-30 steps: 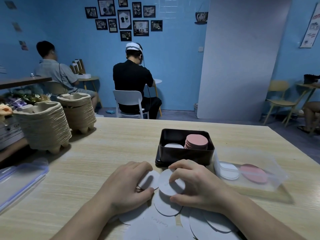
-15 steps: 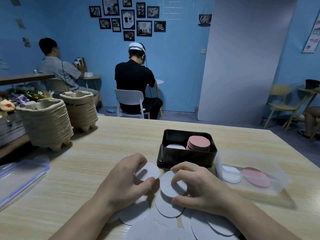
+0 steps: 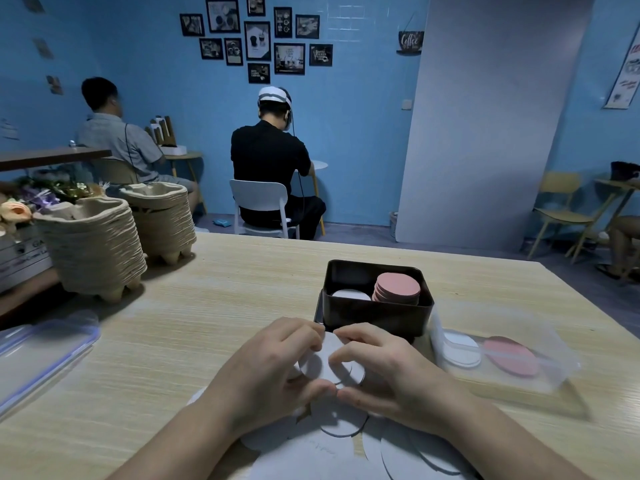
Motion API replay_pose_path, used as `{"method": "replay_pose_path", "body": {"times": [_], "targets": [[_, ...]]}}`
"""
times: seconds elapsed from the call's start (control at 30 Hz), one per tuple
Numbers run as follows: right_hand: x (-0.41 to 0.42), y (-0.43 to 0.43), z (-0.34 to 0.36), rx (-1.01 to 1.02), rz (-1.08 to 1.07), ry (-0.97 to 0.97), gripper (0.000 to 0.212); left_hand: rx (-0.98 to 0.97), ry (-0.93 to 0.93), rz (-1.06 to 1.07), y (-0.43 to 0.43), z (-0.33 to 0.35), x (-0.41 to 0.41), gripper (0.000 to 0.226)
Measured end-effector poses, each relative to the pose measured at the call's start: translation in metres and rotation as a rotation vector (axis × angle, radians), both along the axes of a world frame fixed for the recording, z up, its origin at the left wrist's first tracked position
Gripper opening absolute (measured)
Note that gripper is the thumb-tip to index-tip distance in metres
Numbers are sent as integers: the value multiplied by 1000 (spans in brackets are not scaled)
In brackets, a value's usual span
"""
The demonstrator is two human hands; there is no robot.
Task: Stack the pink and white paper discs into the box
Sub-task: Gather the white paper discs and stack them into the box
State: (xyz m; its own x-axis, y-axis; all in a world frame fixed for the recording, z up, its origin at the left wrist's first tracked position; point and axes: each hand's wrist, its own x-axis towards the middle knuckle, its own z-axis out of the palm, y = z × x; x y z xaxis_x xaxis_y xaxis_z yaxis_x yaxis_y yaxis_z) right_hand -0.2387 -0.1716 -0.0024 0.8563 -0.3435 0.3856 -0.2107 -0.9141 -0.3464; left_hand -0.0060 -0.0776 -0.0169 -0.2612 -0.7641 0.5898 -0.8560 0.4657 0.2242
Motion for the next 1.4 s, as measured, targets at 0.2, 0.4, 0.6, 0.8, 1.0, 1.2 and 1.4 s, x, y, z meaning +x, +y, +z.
{"method": "replay_pose_path", "body": {"times": [0.2, 0.4, 0.6, 0.8, 1.0, 1.2, 1.4], "targets": [[0, 2, 0, -1, -12, -41, 30, 18, 8, 13, 4, 2, -2, 48], [-2, 1, 2, -13, -27, -68, 23, 6, 37, 10, 4, -1, 3, 40], [-1, -2, -3, -17, -16, -68, 27, 4, 80, -53, 1, -2, 1, 31], [1, -3, -6, -19, -2, -46, 30, 25, 92, -79, -1, -2, 2, 28], [3, -2, -3, -108, 10, 19, 36, 29, 34, -49, 0, 0, -2, 35], [5, 1, -1, -180, 9, -46, 31, 45, 0, -18, 3, 2, -3, 37], [0, 0, 1, -116, -40, -19, 33, 113, -45, 115, 9, 8, 10, 38]]}}
